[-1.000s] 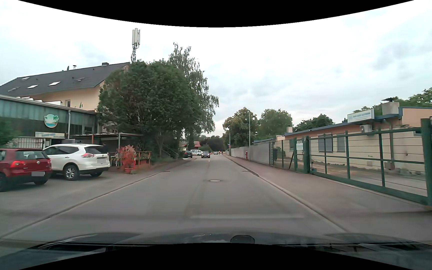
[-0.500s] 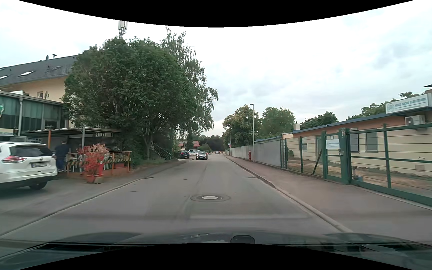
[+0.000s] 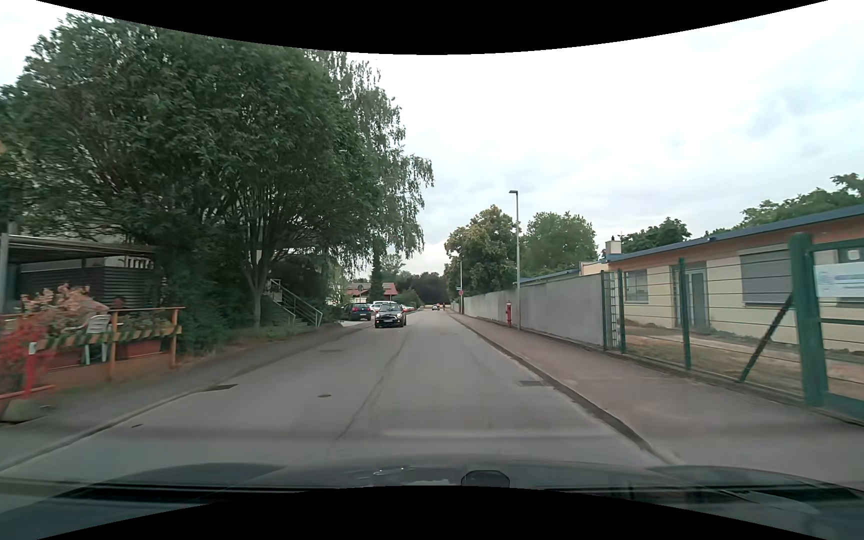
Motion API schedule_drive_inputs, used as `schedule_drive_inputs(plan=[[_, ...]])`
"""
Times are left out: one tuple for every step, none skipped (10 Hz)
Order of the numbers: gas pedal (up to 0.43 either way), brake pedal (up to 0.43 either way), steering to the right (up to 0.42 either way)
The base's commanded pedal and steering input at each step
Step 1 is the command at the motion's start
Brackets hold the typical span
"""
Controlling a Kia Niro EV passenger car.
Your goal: Follow the waypoints while adhering to traffic rules and regulations
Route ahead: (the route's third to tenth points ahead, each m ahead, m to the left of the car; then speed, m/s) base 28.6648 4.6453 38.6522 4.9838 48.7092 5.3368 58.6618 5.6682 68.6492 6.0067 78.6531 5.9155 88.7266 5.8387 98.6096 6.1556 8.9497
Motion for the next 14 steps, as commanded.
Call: schedule_drive_inputs(plan=[[0.209,0.0,-0.001],[0.209,0.0,-0.005],[0.209,0.0,-0.007],[0.197,0.0,-0.009],[0.189,0.0,-0.009],[0.189,0.0,-0.009],[0.189,0.0,-0.009],[0.177,0.0,-0.006],[0.169,0.0,-0.005],[0.169,0.0,-0.007],[0.169,0.0,-0.01],[0.169,0.0,-0.011],[0.169,0.0,-0.012],[0.169,0.0,-0.012]])
